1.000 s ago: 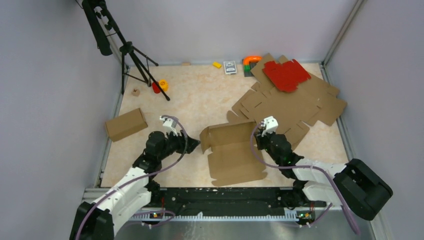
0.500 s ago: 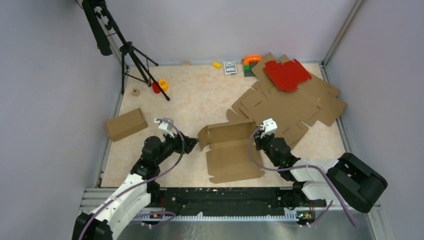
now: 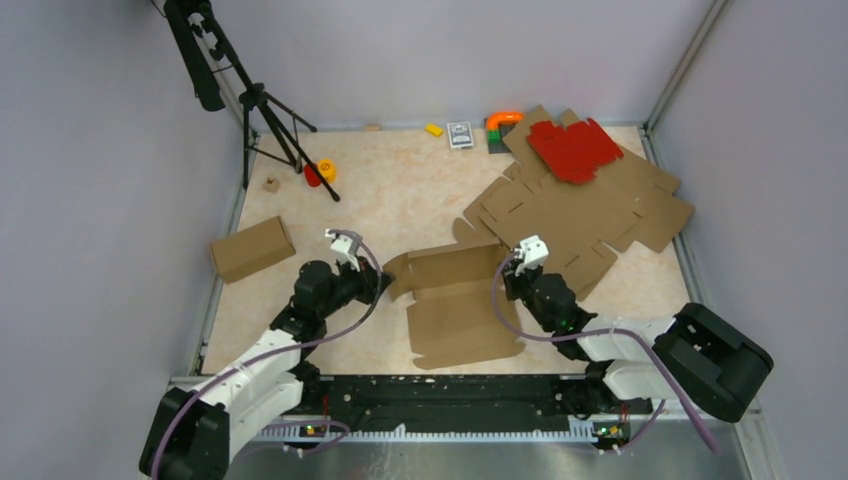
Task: Fold the paper box
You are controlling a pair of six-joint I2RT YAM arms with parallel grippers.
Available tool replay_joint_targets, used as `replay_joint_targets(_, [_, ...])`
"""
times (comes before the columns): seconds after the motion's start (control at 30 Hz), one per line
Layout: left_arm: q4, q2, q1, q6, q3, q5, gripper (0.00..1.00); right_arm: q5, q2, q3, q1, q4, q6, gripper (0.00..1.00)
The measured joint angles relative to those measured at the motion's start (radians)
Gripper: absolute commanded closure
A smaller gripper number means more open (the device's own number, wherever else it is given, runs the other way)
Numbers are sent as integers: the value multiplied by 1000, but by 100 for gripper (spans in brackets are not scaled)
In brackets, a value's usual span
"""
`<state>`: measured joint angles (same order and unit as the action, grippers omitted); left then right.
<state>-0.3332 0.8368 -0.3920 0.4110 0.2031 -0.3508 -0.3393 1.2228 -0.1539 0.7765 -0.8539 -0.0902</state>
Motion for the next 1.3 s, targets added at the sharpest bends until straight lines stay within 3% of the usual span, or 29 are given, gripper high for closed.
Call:
replay_joint_targets(0.13, [5, -3, -7, -47, 8, 28, 100, -5, 4, -21, 3, 30, -31, 82])
replay_joint_targets(0.17, [10, -11, -9, -58, 8, 32, 100, -8, 8, -28, 3, 35, -38, 73])
replay_joint_targets(0.23, [14, -43, -17, -85, 8, 50, 100, -7, 13, -40, 3, 44, -51, 42])
replay_joint_targets(0.27, [14, -60, -21, -97, 8, 58, 100, -4, 13, -47, 3, 54, -61, 37])
replay_joint_targets(0.57, [14, -105, -116, -187, 8, 142, 100, 25, -47, -90, 6, 159, -74, 25])
replay_joint_targets(0.67, [14, -105, -141, -208, 8, 167, 100, 25, -63, -153, 6, 251, -76, 7])
replay_joint_targets(0.93, [14, -107, -185, -252, 8, 229, 100, -5, -267, -139, -3, 340, -98, 8])
replay_joint_targets(1.13, [11, -115, -217, -282, -1, 259, 100, 47, -336, -108, -103, 358, -139, 31])
replay_joint_targets(1.3, [11, -116, -229, -292, -2, 272, 100, 129, -279, -126, -140, 404, -124, 41])
